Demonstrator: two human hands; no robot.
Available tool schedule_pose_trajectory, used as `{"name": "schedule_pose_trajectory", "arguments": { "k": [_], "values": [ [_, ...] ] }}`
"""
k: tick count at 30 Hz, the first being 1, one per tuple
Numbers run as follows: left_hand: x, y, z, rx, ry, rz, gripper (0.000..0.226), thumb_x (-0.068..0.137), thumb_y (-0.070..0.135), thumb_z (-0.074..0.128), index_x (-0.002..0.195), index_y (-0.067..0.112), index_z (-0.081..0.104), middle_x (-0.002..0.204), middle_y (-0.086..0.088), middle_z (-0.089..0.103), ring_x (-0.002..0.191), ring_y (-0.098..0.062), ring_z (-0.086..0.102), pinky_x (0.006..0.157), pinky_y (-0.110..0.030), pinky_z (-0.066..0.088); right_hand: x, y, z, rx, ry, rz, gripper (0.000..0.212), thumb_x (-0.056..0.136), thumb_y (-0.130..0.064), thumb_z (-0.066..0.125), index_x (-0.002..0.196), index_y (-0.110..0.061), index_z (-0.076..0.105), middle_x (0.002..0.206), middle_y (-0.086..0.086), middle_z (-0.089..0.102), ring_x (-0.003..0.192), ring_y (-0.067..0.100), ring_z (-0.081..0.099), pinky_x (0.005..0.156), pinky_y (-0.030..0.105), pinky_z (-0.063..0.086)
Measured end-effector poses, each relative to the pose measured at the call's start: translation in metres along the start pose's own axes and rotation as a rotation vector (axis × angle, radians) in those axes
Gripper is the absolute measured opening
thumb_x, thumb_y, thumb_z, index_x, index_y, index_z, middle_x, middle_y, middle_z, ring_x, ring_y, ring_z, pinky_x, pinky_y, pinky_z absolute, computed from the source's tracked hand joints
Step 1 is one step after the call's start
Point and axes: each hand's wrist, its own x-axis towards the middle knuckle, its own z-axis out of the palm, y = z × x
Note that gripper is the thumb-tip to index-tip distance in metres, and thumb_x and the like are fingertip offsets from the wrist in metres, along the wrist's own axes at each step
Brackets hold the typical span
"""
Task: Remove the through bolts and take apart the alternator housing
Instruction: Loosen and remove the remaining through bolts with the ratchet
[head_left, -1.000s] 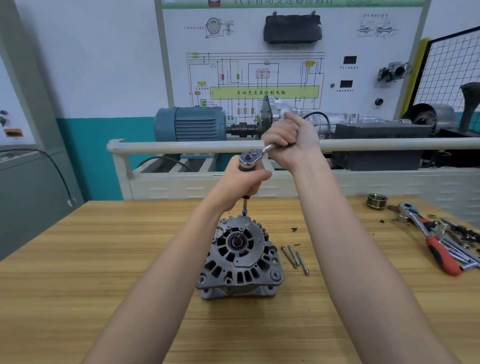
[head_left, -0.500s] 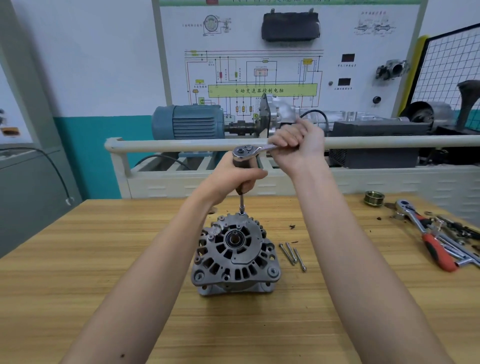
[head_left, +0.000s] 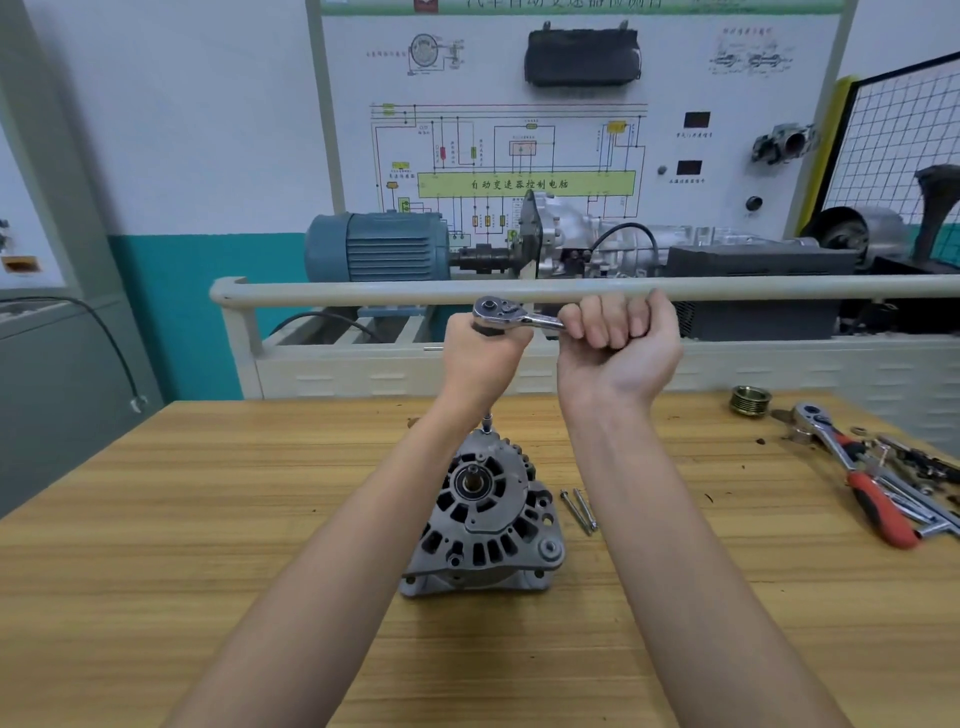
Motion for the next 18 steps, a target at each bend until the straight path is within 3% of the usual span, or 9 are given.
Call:
{"name": "schedule_pose_trajectory", "arguments": {
  "k": [4,9,11,14,18],
  "values": [
    [-0.002,0.001,-0.004,0.002,-0.066,-0.016,0.04,0.075,-0.008,0.058,0.051,0.016,0.036,0.043,0.006,0.033,0.043,-0.011,0.026,0.046,-0.025,0.024,0.009,-0.005,0.004,-0.008,0.017,0.059,0.058,0.101,-0.018,0.034,0.042,-0.02,0.032,0.041,-0.005,0.022,0.035,0.011,0.02,0.037,0.021,0.024],
    [0.003,0.006,-0.031,-0.053,-0.475,0.022,0.035,0.076,0.005,0.065,0.048,0.017,0.048,0.042,0.001,0.04,0.04,-0.017,0.034,0.047,-0.026,0.031,0.056,-0.003,0.022,-0.052,0.02,0.492,0.057,0.099,-0.017,0.036,0.042,-0.018,0.03,0.037,-0.007,0.022,0.027,0.008,0.02,0.033,0.016,0.017],
    [0.004,0.009,-0.032,-0.055,-0.557,0.01,0.041,0.076,0.007,0.064,0.043,0.023,0.046,0.041,0.002,0.038,0.039,-0.017,0.033,0.046,-0.025,0.031,0.069,0.002,0.026,-0.088,-0.018,0.632,0.057,0.099,-0.017,0.037,0.043,-0.017,0.03,0.036,-0.007,0.024,0.026,0.008,0.022,0.033,0.016,0.016],
    [0.005,0.007,-0.026,-0.072,-0.527,-0.026,0.052,0.08,-0.001,0.062,0.039,0.024,0.042,0.04,0.006,0.033,0.037,-0.012,0.025,0.044,-0.02,0.023,0.071,0.004,0.026,-0.059,-0.049,0.661,0.058,0.1,-0.018,0.036,0.042,-0.016,0.031,0.035,-0.006,0.024,0.025,0.008,0.023,0.033,0.016,0.017],
    [0.001,0.003,-0.015,-0.037,-0.289,-0.014,0.051,0.076,-0.006,0.058,0.038,0.023,0.039,0.039,0.004,0.033,0.036,-0.012,0.025,0.045,-0.019,0.025,0.048,-0.004,0.012,0.038,0.019,0.407,0.057,0.1,-0.018,0.037,0.043,-0.018,0.029,0.036,-0.007,0.022,0.027,0.007,0.019,0.032,0.016,0.015]
  ]
}}
